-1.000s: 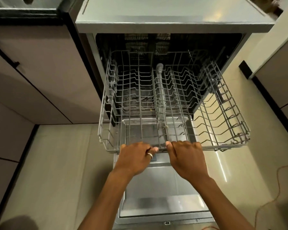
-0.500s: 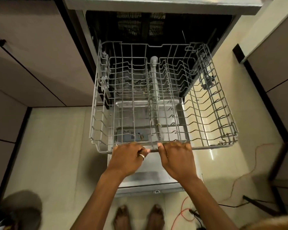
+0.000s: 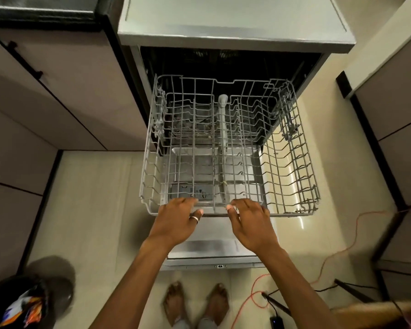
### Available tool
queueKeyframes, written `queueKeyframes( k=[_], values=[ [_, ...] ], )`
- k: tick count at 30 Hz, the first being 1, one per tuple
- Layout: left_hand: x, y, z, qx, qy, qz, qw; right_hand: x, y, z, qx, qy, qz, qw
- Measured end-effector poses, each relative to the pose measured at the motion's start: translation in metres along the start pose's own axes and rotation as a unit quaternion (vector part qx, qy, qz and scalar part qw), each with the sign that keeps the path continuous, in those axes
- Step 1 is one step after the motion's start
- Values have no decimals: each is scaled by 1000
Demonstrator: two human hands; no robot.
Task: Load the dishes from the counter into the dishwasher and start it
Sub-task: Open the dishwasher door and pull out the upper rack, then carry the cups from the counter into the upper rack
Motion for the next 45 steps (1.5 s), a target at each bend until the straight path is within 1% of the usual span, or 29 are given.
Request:
queueKeyframes(
  k=[6,10,14,16,18,19,21,23,24,25,28,30,33,35,37,40,45],
  values=[
    [-61,-46,-79,-8,-21,-29,999,37,-47,-95,35,109,20,993],
    [-101,-89,-140,-57,-11,-30,998,81,-82,-161,20,162,23,986],
    [-114,-127,-184,-111,-8,-29,993,121,-105,-201,19,196,-18,980],
    [-111,-140,-203,-140,-40,-30,989,139,-111,-215,26,213,-30,976],
    [-102,-151,-225,-183,-95,-41,978,162,-115,-227,36,248,-27,968],
    [-97,-157,-237,-213,-138,-51,966,175,-116,-231,44,269,-22,962],
    [-84,-166,-261,-267,-242,-75,930,205,-117,-239,64,320,-6,945],
    [-58,-170,-286,-311,-342,-98,881,243,-114,-243,93,372,11,923],
    [-40,-171,-298,-331,-372,-106,861,264,-111,-242,108,392,21,913],
    [-22,-172,-311,-345,-384,-109,849,286,-106,-240,121,406,28,906],
    [42,-171,-345,-347,-382,-100,851,352,-85,-225,139,424,38,894],
    [93,-169,-372,-345,-382,-106,851,405,-67,-210,124,408,46,903],
    [159,-172,-409,-346,-354,-126,860,478,-48,-199,138,363,48,920],
    [200,-177,-440,-348,-329,-135,867,528,-37,-200,139,341,31,929],
    [227,-177,-469,-334,-313,-145,877,565,-26,-205,124,336,13,933],
    [259,-170,-510,-333,-306,-139,881,605,-9,-212,134,335,-1,933],
    [297,-127,-556,-357,-314,-133,870,646,34,-220,117,338,-2,934]
  ],
)
Point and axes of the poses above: each hand's wrist, its own y-axis towards the middle knuckle, its own z-axis out of the palm, x = y × z, the point moved 1 cm from there along y, towards the middle knuckle, and after that the axes turned 15 degrees about z, right-handed, at the moved point
